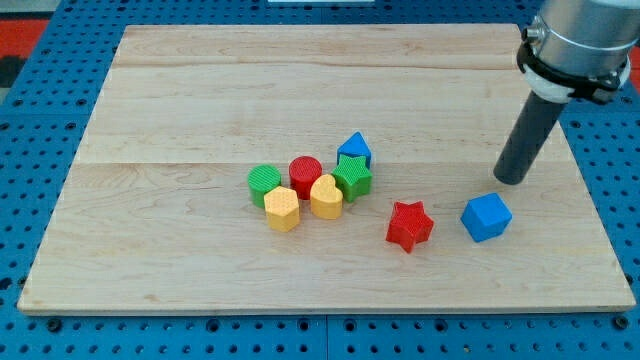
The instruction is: Move your arm to the top right of the group of blocks
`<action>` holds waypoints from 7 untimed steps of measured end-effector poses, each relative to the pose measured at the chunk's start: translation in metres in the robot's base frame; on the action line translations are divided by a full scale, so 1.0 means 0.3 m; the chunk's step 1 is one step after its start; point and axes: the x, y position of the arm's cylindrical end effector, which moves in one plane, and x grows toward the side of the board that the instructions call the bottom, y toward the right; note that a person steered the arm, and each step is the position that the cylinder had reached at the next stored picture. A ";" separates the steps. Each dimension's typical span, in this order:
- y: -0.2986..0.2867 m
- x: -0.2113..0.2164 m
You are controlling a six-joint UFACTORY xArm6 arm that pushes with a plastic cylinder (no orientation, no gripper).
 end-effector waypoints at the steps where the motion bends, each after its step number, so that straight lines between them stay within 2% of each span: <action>1: 0.056 -0.104; 2: 0.156 -0.228; 3: 0.162 -0.291; 7: 0.162 -0.360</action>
